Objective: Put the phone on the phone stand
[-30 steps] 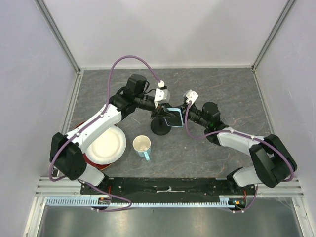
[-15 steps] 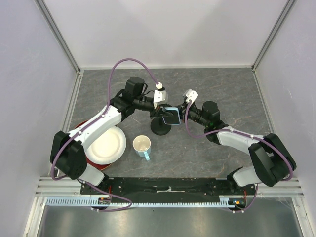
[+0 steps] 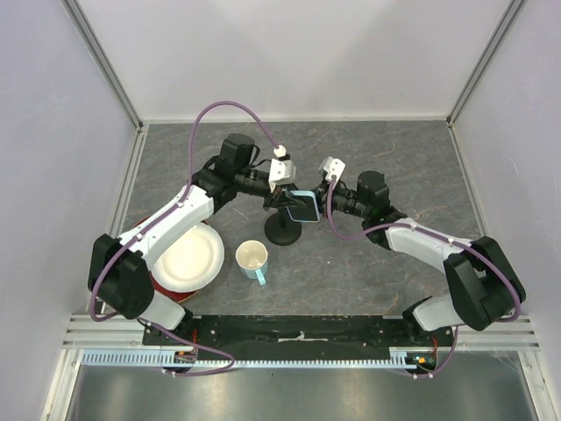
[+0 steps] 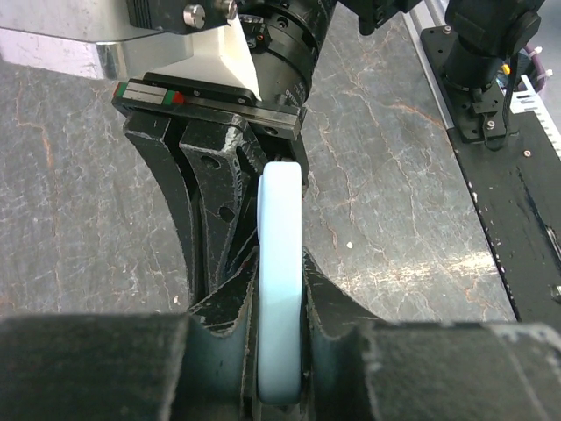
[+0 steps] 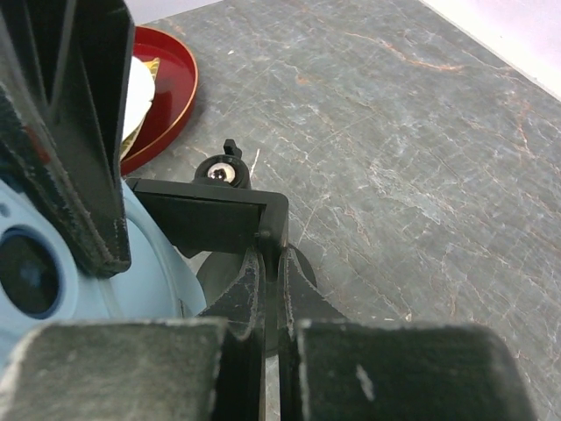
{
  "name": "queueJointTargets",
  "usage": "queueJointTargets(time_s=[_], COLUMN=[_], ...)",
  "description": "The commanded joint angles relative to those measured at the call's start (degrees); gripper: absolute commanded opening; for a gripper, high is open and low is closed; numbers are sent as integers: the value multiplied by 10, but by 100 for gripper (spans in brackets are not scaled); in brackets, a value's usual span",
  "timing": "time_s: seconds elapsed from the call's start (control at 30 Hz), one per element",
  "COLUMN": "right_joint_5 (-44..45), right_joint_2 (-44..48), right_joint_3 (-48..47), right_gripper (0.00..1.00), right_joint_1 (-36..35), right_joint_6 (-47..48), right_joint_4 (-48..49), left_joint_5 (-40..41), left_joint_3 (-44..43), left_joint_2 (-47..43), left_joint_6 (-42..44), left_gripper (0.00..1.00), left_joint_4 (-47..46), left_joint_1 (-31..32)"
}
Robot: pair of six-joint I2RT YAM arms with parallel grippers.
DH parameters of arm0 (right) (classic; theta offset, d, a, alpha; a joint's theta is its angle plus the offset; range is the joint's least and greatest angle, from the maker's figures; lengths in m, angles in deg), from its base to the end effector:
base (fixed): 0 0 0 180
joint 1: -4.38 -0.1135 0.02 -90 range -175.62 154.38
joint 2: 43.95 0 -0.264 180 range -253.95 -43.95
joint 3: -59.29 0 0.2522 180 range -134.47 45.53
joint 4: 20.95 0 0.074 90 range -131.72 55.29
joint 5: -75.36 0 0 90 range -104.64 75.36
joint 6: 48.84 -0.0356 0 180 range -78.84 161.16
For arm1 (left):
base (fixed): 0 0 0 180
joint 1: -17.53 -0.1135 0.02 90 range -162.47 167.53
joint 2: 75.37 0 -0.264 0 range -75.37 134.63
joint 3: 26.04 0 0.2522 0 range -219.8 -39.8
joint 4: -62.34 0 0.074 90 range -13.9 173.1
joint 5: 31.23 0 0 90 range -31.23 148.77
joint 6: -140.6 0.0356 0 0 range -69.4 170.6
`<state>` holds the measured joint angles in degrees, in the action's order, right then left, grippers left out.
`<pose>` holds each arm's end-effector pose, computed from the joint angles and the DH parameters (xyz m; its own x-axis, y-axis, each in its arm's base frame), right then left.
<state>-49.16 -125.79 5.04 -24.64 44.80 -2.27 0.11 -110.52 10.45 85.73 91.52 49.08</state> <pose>0.2597 0.1671 0.2420 -0.0787 -0.1035 -0.9915 -0.8961 0.4432 0.0249 0.2675 -0.1999 0.3239 0.1635 0.2508 -0.9541 0.9844 -0.1053 0.1410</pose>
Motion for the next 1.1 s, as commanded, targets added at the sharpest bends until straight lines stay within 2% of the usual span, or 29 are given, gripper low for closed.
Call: queueJointTargets(time_s=[0.0,0.2,0.33,0.47,0.53,0.57,0.63,0.67,0.73,0.77,0.87,0.93,1.07], right_joint_5=[-92,-102,-70,5,66,81,136,153,218,236,292,292,373], right_joint_2=[-2,-3,2,14,17,15,16,16,28,36,41,40,64], right_joint_3=[-22,-29,-24,-1,16,24,47,52,73,79,92,92,110], right_gripper=[0,0,0,0,0,0,0,0,0,0,0,0,0], right_joint_1=[-5,-5,-5,-5,-6,-7,-11,-14,-28,-33,-60,-68,-72], right_joint_6=[15,28,32,-5,-34,-45,-80,-86,-100,-103,-101,-101,-113], right_joint_4=[-62,-86,-88,-21,19,69,108,130,152,172,189,192,200], left_joint_5=[-8,21,45,98,129,173,209,263,337,413,493,504,670], left_joint_3=[-36,-22,-7,42,61,80,97,111,119,113,104,122,112], left_joint_2=[-33,-34,-48,-79,-104,-112,-137,-144,-160,-161,-165,-172,-152], left_joint_6=[61,80,85,54,5,-20,-60,-69,-102,-118,-188,-181,-170], left_gripper=[2,2,2,2,2,2,2,2,2,2,2,2,2], left_joint_4=[-36,-39,-36,-72,-97,-110,-125,-128,-131,-125,-97,-120,-99], left_joint_1=[-9,-13,-19,-17,-16,-16,-11,3,23,39,44,48,90])
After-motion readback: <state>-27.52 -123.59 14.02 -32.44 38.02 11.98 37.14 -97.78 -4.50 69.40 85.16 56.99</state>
